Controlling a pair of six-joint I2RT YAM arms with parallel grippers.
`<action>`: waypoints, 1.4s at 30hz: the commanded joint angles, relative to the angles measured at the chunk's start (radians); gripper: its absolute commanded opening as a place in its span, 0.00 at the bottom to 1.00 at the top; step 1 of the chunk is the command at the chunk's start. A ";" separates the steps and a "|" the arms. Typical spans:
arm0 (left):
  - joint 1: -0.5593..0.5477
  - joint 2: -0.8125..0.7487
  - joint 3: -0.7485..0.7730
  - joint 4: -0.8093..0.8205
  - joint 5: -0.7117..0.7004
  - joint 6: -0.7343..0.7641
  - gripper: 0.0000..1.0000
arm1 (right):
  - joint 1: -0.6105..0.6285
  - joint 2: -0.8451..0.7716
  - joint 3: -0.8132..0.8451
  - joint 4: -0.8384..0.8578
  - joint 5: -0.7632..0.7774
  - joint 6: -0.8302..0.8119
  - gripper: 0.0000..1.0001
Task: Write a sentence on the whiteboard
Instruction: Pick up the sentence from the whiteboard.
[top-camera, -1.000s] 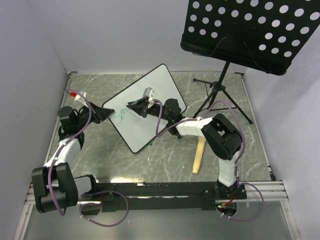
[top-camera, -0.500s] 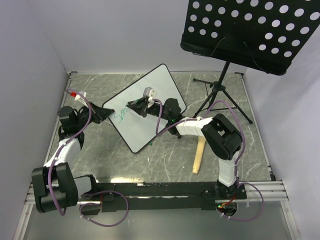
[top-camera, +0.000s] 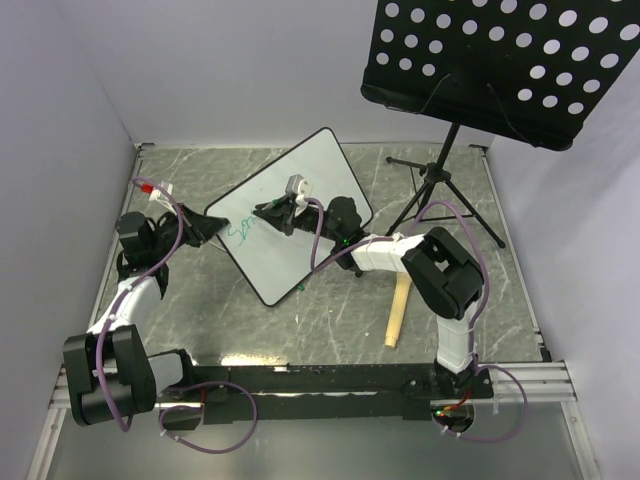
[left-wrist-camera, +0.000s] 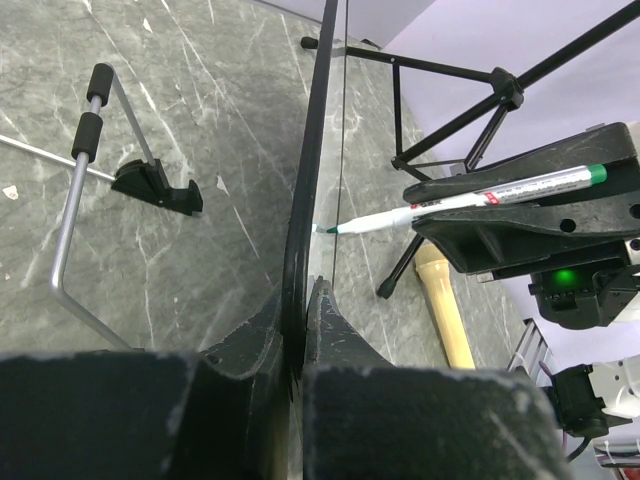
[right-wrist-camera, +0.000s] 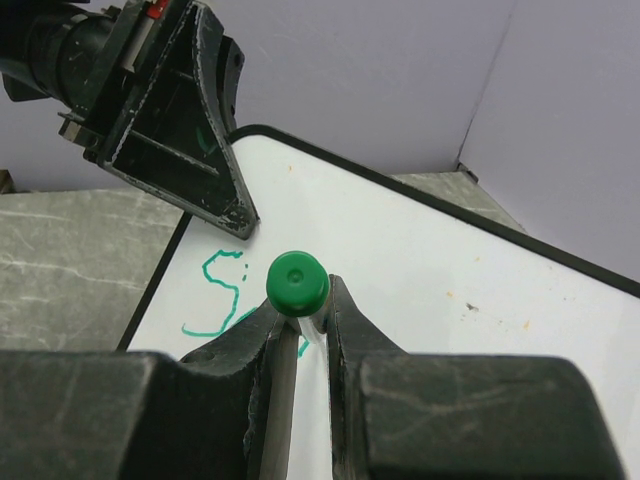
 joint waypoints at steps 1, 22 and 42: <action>-0.008 0.014 0.006 -0.059 -0.059 0.230 0.01 | -0.003 0.024 0.036 0.031 -0.023 0.010 0.00; -0.008 0.018 0.004 -0.065 -0.063 0.233 0.01 | -0.002 -0.042 -0.069 0.069 -0.025 -0.007 0.00; -0.008 0.021 0.009 -0.079 -0.063 0.241 0.01 | -0.040 -0.017 0.085 0.028 -0.008 0.012 0.00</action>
